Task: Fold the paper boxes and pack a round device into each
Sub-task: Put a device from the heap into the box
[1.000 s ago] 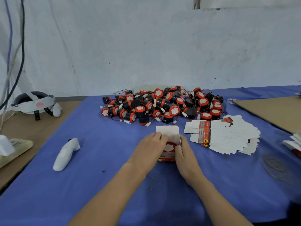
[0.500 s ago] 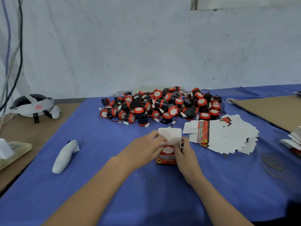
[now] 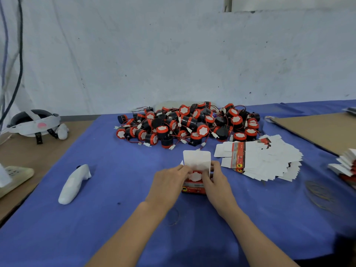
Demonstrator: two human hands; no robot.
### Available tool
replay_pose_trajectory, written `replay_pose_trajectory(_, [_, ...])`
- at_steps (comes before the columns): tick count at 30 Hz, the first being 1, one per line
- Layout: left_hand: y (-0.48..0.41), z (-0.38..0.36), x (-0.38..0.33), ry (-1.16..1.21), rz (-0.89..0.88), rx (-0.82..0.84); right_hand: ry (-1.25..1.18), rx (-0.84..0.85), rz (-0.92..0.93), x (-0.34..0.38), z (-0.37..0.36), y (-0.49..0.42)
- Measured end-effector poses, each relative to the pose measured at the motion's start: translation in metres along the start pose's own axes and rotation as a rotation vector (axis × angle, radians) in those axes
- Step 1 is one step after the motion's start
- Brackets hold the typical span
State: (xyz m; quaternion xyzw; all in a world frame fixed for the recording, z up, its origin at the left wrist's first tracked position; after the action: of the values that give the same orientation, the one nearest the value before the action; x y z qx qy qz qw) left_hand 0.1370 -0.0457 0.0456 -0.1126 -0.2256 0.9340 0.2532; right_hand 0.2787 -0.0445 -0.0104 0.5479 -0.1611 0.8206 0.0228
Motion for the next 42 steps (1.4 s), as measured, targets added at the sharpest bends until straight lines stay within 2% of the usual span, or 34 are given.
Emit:
replay_pose_trajectory(3, [0.005,-0.009,-0.004,-0.129,-0.090,0.063,0.013,0.002,0.009,0.000,0.000,-0.001])
replay_pose_trajectory(8, [0.003,-0.014,-0.005,-0.126,-0.179,0.210,0.015,0.011,-0.003,0.000,-0.001,-0.001])
replay_pose_trajectory(10, [0.005,-0.007,-0.012,-0.183,-0.236,0.177,0.030,0.017,-0.008,-0.001,-0.002,-0.001])
replay_pose_trajectory(13, [0.012,0.014,-0.021,-0.231,-0.287,0.005,0.049,0.016,-0.017,-0.003,-0.002,-0.002])
replay_pose_trajectory(15, [0.021,0.026,-0.015,-0.119,-0.220,-0.134,0.055,0.011,-0.016,-0.004,-0.001,-0.003])
replay_pose_trajectory(16, [0.026,0.026,-0.004,-0.018,-0.127,-0.166,0.062,0.012,-0.016,-0.004,-0.001,-0.003])
replay_pose_trajectory(18, [0.036,0.020,0.022,0.216,0.102,-0.198,0.076,0.020,-0.021,-0.004,-0.002,-0.004])
replay_pose_trajectory(20, [0.044,0.007,0.035,0.362,0.221,-0.184,0.083,0.028,-0.024,-0.004,-0.003,-0.005])
replay_pose_trajectory(25, [0.046,0.016,0.024,0.401,0.132,-0.252,0.102,0.046,-0.021,-0.003,-0.004,-0.003])
replay_pose_trajectory(31, [0.042,-0.002,0.031,0.344,0.135,-0.153,0.159,0.188,0.066,0.011,-0.019,0.005])
replay_pose_trajectory(35, [0.043,0.000,0.030,0.268,0.154,-0.171,0.226,0.213,0.110,0.014,-0.024,0.007])
replay_pose_trajectory(42, [0.048,0.015,0.031,0.198,0.217,-0.252,0.092,0.190,-0.005,-0.001,-0.021,0.007])
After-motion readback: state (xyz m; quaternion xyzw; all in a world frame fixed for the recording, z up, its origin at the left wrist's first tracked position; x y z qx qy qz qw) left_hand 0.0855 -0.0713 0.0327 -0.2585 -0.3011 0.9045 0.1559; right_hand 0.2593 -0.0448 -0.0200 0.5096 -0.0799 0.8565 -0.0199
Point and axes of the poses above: each hand's wrist, its own y-axis away from the middle knuckle, its own z-axis out of the back of the hand, x = y × z, the point moved 10 cm from there along -y, towards the middle knuckle, and after that the axes turned 3 degrees about y, right-handed, at the moved point
